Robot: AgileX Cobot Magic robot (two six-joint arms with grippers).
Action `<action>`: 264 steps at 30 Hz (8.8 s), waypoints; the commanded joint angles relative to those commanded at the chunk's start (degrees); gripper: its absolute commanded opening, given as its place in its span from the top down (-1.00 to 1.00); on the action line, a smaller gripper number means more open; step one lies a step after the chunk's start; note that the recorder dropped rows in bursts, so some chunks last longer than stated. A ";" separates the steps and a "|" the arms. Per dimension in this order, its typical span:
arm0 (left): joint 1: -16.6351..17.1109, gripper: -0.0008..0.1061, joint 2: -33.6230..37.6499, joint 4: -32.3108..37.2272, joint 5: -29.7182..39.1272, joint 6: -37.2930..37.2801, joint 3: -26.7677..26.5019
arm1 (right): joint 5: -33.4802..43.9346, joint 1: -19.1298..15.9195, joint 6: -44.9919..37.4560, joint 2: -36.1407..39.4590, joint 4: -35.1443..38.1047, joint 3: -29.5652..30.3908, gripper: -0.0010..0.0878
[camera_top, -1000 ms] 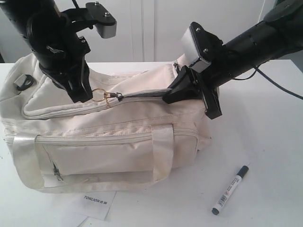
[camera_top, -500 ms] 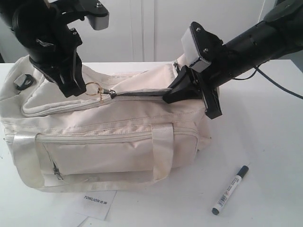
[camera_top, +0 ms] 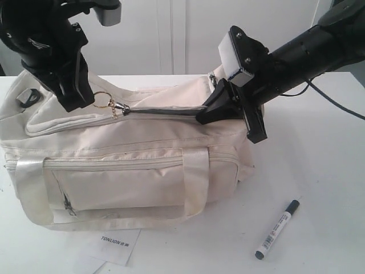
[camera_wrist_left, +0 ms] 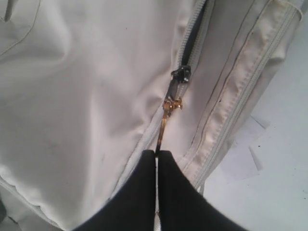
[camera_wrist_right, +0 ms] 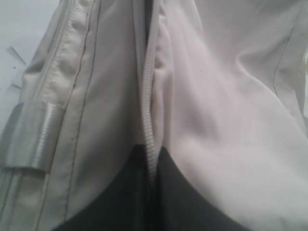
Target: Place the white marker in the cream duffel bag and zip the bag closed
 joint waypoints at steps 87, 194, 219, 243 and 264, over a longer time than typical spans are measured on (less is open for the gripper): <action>3.99 0.99 -2.65 11.16 0.00 -0.25 1.59 | -1.66 0.00 1.56 0.00 -2.89 0.00 0.98; 6.94 0.99 -4.60 8.35 0.00 -2.17 4.60 | -15.84 23.42 39.42 9.29 -6.55 -20.01 0.98; 11.46 0.99 -4.60 6.46 0.00 -1.00 4.60 | -14.04 23.42 39.67 9.09 -10.24 -20.01 0.98; 16.01 0.99 -5.10 6.75 0.00 -0.45 4.60 | -14.15 23.42 39.67 9.09 -10.23 -20.01 0.98; 19.67 0.99 -5.10 6.92 0.00 -0.09 4.60 | -14.15 23.42 39.67 9.09 -10.23 -20.01 0.98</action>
